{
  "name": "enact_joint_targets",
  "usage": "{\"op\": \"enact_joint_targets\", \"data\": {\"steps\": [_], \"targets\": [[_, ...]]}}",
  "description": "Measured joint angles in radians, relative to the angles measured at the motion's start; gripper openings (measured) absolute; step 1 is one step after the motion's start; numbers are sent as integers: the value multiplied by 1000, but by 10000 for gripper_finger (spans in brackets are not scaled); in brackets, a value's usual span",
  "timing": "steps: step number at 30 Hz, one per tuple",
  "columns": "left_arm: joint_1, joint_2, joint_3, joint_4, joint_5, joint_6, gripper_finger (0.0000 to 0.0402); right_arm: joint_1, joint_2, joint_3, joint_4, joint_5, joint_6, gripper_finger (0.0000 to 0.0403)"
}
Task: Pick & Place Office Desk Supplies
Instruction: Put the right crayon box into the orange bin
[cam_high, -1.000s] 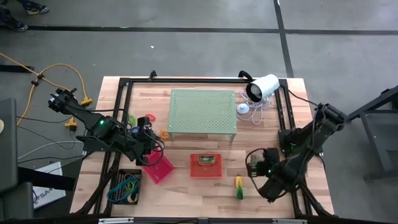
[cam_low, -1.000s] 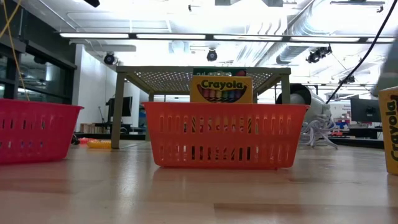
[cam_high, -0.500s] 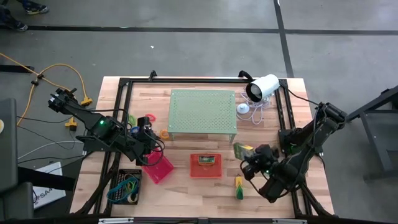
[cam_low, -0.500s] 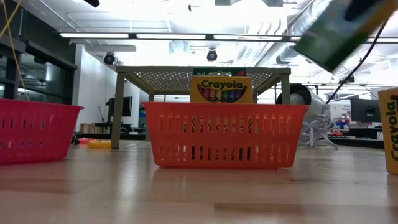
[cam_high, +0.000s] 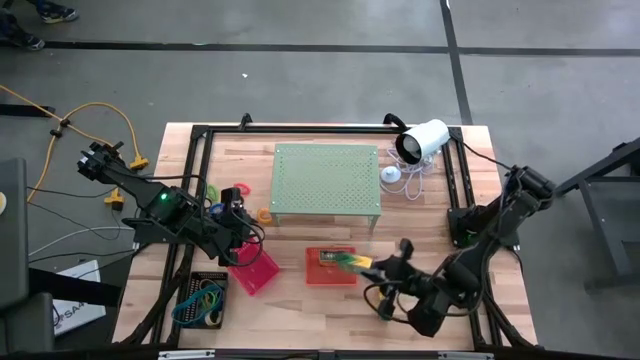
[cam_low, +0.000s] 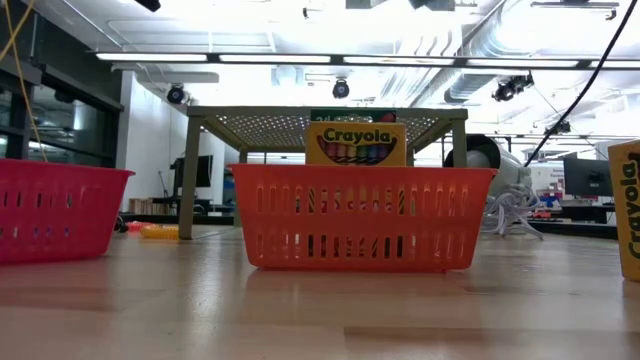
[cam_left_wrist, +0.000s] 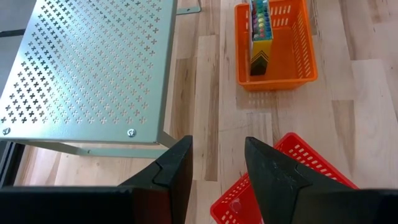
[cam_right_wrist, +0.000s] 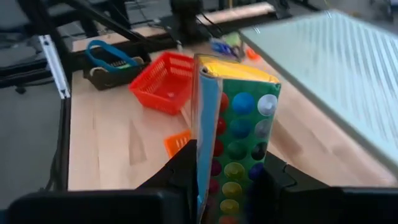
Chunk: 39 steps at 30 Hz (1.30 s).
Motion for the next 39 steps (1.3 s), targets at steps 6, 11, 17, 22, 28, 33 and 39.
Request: {"op": "enact_joint_targets", "data": {"steps": [6, 11, 17, 22, 28, 33, 39], "targets": [[0, 0, 0, 0, 0, 0, 139, -31, 16, -12, 135, -19, -191, 88], [0, 0, 0, 0, 0, 0, 139, -70, 17, -64, 237, -55, -258, 88], [0, 0, 0, 0, 0, 0, 139, -118, 17, -185, 522, -200, -371, 88], [0, 0, 0, 0, 0, 0, 139, -156, 17, -329, 797, -281, -432, 88], [0, 0, 0, 0, 0, 0, 139, -193, 24, -452, 958, -323, -430, 88], [0, 0, 0, 1, 0, 0, 139, -222, 97, -463, 1067, -404, -475, 88], [0, 0, 0, 2, 0, 0, 139, -248, 175, -461, 1157, -443, -486, 88]]}}
